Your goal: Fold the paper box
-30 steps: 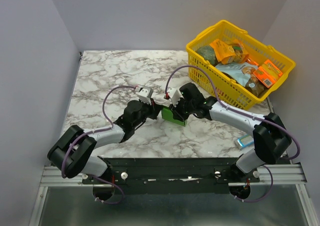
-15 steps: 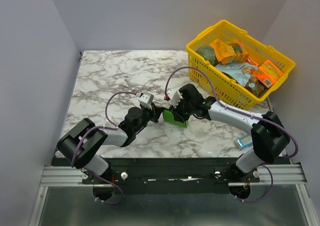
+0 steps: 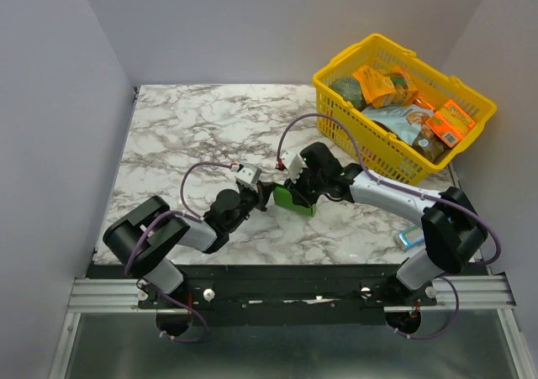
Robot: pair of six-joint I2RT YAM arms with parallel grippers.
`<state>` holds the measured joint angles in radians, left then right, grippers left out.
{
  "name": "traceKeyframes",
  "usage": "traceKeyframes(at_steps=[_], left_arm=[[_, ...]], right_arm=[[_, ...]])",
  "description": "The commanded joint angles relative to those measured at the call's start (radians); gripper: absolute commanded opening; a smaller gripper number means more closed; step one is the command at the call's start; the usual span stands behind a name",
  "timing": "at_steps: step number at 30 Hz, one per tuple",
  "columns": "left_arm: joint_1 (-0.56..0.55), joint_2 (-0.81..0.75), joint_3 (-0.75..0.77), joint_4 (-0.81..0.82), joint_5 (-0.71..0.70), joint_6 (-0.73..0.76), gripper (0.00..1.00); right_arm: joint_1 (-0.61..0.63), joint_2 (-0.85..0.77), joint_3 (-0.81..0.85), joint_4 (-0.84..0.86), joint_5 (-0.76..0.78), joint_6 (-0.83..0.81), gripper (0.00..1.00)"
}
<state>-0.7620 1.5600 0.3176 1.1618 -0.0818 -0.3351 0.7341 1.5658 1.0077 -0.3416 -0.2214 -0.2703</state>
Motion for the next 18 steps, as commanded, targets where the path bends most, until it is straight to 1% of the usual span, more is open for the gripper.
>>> traceKeyframes(at_steps=[1,9,13,15,16,18], left_arm=[[-0.069,0.054,-0.006,-0.048,0.008,-0.008,0.0],[-0.118,0.1,-0.005,-0.04,-0.03,-0.013,0.0],[-0.146,0.097,-0.009,-0.083,-0.067,0.011,0.0],[-0.166,0.092,0.003,-0.117,-0.11,0.036,0.0],[-0.174,0.089,0.006,-0.152,-0.127,0.044,0.0],[-0.194,0.084,0.018,-0.183,-0.172,0.059,0.0]], right_arm=[[0.008,0.011,-0.006,0.116,-0.001,0.019,0.2],[0.008,0.003,-0.012,0.122,0.01,0.023,0.2],[0.008,-0.001,-0.015,0.127,0.019,0.042,0.2],[0.007,-0.006,-0.017,0.133,0.03,0.051,0.22],[0.008,-0.013,-0.017,0.135,0.034,0.066,0.27],[0.008,-0.023,-0.02,0.136,0.057,0.08,0.31]])
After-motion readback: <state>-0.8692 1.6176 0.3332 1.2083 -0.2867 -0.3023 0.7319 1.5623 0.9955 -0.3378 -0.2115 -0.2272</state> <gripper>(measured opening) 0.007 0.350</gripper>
